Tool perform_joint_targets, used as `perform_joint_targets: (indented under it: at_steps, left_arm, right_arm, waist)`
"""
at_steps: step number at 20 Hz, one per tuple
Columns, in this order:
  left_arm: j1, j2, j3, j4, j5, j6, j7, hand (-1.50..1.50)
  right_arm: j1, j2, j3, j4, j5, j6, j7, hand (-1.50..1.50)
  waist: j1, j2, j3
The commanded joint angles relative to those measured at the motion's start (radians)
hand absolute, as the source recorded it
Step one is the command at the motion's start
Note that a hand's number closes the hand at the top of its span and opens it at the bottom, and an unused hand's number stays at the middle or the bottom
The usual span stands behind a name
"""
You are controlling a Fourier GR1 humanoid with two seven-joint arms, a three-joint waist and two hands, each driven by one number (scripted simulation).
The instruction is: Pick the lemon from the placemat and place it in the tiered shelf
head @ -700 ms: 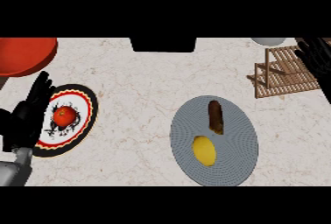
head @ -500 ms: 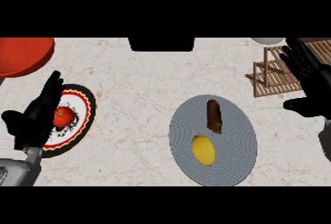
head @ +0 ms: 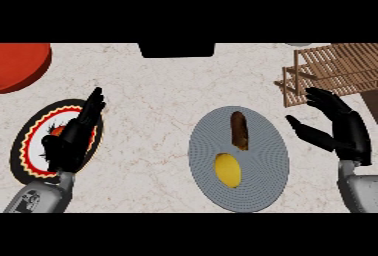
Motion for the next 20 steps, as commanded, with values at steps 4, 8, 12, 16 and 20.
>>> perform_joint_targets:
  at_steps: [4,8,12,16,20]
  left_arm:
    - [0.0,-0.065,-0.049,0.053,-0.054,0.002,-0.038,0.0]
    - [-0.01,-0.059,-0.001,0.083,-0.034,-0.065,-0.064,0.0]
    - [-0.046,-0.092,-0.038,0.064,-0.081,-0.011,-0.004,0.0]
    - [-0.041,-0.084,-0.006,0.073,-0.059,-0.047,-0.013,0.0]
    - [-0.023,-0.129,-0.037,0.08,-0.106,-0.011,-0.03,0.0]
  right_arm:
    - [0.195,0.236,-0.052,-0.002,-0.016,-0.18,-0.401,-1.5]
    - [0.168,0.18,0.004,0.066,-0.032,0.022,-0.437,-1.5]
    - [0.199,0.022,0.107,-0.114,0.071,0.082,-0.178,-1.5]
    - [0.191,-0.058,0.147,-0.297,0.13,0.107,0.043,-1.5]
    - [0.168,-0.109,0.22,-0.4,0.218,0.147,0.248,-1.5]
  waist:
    - [0.014,-0.009,0.0]
    - [0.029,-0.008,-0.001]
    - [0.02,-0.012,-0.003]
    - [0.019,-0.012,-0.004]
    - [0.023,-0.012,-0.004]
